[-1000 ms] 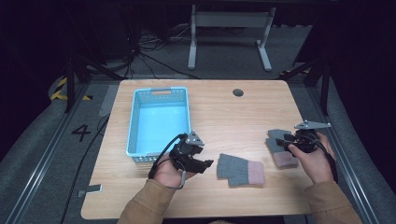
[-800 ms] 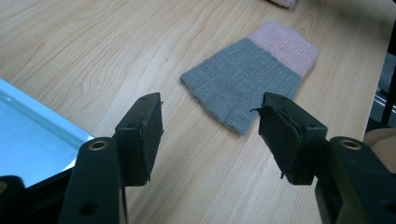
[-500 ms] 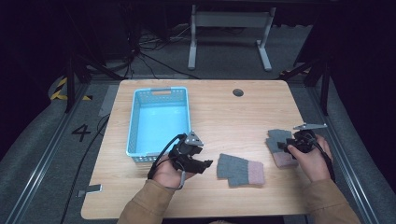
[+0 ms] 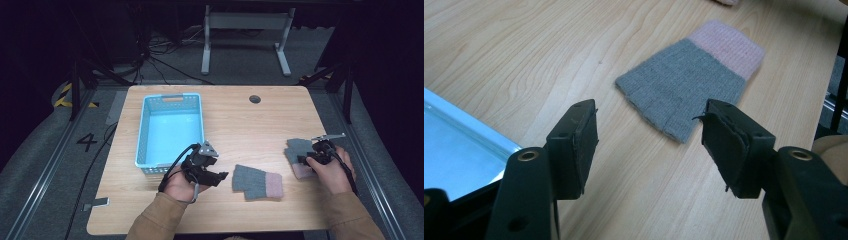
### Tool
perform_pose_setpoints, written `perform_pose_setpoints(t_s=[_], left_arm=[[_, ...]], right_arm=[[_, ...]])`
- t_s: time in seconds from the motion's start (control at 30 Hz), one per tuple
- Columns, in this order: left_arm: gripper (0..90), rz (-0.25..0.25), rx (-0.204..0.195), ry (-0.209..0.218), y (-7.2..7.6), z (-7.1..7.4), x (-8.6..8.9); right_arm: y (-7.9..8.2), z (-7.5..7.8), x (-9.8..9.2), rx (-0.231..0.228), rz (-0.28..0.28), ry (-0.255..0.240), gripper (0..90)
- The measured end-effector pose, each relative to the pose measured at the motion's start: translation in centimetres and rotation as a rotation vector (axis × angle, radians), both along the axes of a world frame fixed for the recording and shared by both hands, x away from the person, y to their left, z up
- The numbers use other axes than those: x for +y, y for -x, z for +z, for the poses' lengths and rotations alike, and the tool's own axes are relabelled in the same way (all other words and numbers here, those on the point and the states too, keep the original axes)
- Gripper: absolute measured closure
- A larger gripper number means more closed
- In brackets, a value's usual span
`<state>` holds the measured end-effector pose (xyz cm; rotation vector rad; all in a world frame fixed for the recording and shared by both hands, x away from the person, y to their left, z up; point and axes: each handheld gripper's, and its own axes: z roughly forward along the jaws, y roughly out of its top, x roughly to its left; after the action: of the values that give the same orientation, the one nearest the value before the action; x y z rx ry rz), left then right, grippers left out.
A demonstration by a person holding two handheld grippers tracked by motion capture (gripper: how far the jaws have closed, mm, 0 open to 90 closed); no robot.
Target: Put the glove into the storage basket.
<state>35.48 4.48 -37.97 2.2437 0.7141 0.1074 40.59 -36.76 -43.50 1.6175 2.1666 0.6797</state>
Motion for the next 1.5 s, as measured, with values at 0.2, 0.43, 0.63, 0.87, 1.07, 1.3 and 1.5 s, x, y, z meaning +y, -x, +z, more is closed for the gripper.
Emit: perform_pose_setpoints(t_s=[0.2, 0.43, 0.63, 0.87, 1.07, 1.3, 1.5], left_arm=[[39.7, -0.002, 0.002, -0.004, 0.0, 0.0, 0.0], [39.7, -0.001, 0.001, -0.004, 0.0, 0.0, 0.0], [39.7, 0.0, 0.001, -0.002, 0.0, -0.1, 0.0], [39.7, 0.002, 0.002, 0.002, 0.0, -0.1, 0.0], [39.7, 0.001, 0.003, 0.002, 0.0, -0.1, 0.0], [39.7, 0.003, 0.003, 0.003, 0.0, 0.0, 0.1], [39.7, 0.003, 0.004, 0.005, 0.0, 0.0, 0.1]], right_arm=[[-0.1, -0.1, 0.3, 0.005, -0.015, 0.012, 53.6], [-0.4, 0.0, 0.5, 0.03, -0.016, 0.022, 63.1], [-0.5, 0.0, 0.4, 0.034, -0.001, 0.02, 75.4], [-0.4, 0.4, 0.1, 0.024, 0.015, 0.01, 83.8], [0.0, 1.2, -0.4, 0.008, 0.014, -0.005, 84.6], [0.6, 2.7, -0.4, -0.027, 0.043, -0.015, 84.6], [1.2, 3.8, 0.0, -0.042, 0.085, -0.038, 84.6]])
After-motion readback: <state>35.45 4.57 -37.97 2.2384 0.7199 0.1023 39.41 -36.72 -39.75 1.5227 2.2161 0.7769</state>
